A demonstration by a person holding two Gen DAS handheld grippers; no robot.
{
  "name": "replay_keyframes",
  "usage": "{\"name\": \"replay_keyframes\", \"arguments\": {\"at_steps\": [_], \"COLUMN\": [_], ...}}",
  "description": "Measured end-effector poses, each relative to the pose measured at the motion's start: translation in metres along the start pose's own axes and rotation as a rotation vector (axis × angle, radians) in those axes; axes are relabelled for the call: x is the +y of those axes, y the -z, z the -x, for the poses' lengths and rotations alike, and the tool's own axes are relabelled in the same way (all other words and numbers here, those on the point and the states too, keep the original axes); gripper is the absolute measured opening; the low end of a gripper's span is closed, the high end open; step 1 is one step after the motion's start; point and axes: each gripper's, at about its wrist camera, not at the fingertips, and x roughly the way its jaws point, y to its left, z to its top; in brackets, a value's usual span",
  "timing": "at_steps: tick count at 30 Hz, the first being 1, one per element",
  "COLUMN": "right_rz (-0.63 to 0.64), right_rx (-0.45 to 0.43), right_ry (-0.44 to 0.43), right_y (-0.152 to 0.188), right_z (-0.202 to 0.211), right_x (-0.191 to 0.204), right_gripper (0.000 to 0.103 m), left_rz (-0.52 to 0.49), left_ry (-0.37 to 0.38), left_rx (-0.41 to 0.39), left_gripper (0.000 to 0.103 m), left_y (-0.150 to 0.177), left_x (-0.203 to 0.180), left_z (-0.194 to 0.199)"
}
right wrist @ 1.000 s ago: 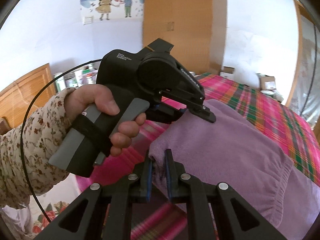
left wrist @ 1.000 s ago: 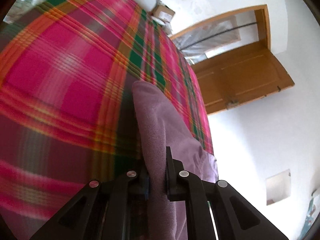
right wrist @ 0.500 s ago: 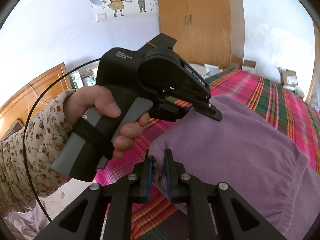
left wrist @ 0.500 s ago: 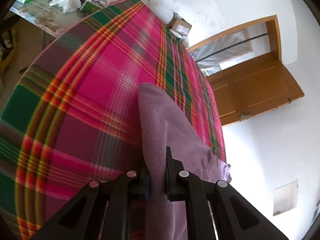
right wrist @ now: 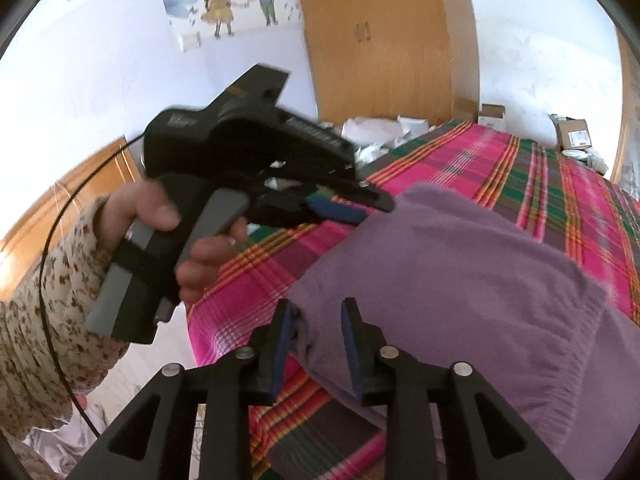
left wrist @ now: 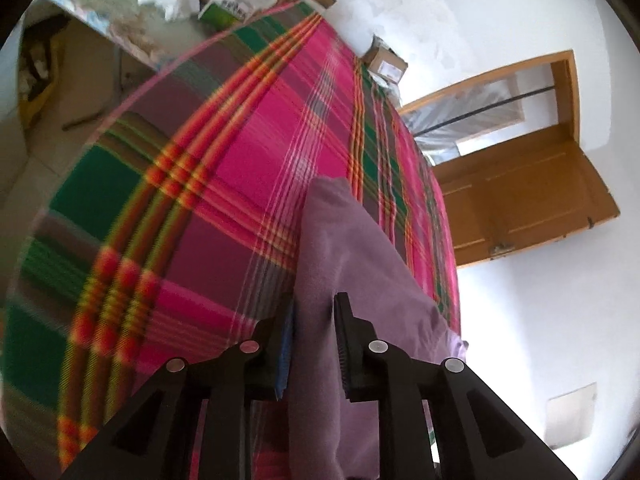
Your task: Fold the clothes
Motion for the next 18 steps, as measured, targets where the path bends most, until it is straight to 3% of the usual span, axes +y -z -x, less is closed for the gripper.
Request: {"name": "replay_keyframes", "arguments": {"at_steps": [9,13,16,18], "right_rz": [-0.167,-0.276,-0.341,-0.383], "right_rx": [-0.100,-0.118,-0.080,-0.055], "right_ry": [0.141,0.298,0.409,0.482], "right_y": [0.015,0.040,0.064,0.079], "right_z": [0.073,0.107,0.121,0.130], "right_x": [-0.076,-0.133,-0.169,-0.193], "right_gripper": [0.030,0.030,0.030,0.030], "left_rz": [-0.088,-0.160,-0.237,-0.282], "left_ry": [-0.044,-0.057,-0.047,-0.032], "left_rx": [-0.112,-0.131,-0.134,-0.094], "left_gripper": [0.035,0.037,0.038,0.038], "left_y": [0.014,0.029,0.043,0.057], "left_x": [-0.053,-0.086,-0.114,-0.126], "left_z": [0.026,0.030,0.022,0.011]}}
